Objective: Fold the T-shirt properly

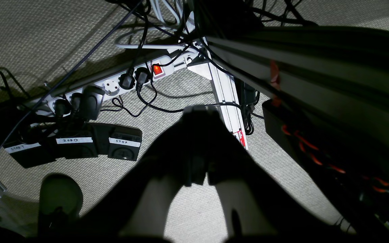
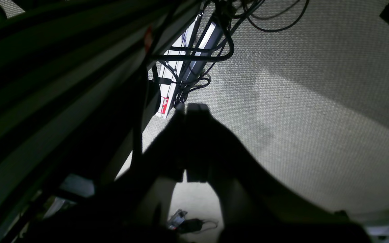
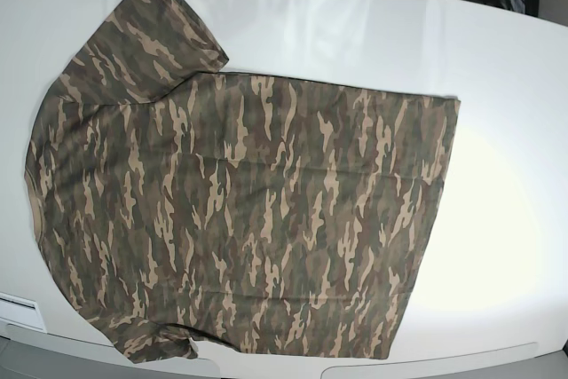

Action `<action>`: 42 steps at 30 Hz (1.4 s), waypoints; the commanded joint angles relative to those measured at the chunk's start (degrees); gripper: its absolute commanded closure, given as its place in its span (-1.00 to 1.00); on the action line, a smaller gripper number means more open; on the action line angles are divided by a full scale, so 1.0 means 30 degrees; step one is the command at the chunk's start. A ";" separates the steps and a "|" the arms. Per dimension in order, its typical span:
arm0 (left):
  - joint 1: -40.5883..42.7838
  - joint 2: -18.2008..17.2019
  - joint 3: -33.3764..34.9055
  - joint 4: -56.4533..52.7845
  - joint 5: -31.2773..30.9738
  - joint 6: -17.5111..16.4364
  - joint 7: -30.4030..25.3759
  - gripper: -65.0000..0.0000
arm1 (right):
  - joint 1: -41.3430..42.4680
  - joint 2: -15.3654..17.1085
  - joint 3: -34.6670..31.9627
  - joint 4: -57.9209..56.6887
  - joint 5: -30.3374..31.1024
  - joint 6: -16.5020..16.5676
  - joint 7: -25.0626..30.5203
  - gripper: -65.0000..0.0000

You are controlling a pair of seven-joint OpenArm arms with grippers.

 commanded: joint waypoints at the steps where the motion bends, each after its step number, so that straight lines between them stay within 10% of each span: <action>1: 0.0051 0.0044 0.0007 0.0131 -0.0022 -0.0160 -0.0131 1.00 | -0.0036 -0.0095 -0.0036 0.0189 0.0197 0.0284 -0.0131 1.00; 13: 0.0058 0.0036 0.0007 0.0138 -0.0007 -0.0168 0.0342 1.00 | -0.0051 -0.0095 -0.0036 0.1348 0.0189 0.0284 -0.1027 1.00; 24: 0.2914 -0.0663 0.0007 0.5370 0.1144 -0.1457 0.4750 1.00 | -0.3636 0.0357 -0.0036 0.6091 0.0197 0.0685 -0.3934 1.00; 32: 0.7854 -0.3213 0.0007 1.2779 0.1137 -0.1450 0.6273 1.00 | -0.9806 0.1872 -0.0036 1.3617 0.2390 0.2841 -0.5268 1.00; 42: 1.3770 -0.8466 -0.0015 2.3839 0.1297 -0.0364 0.8233 1.00 | -1.7937 0.3956 -0.0029 2.7044 0.3213 0.2120 -0.7402 1.00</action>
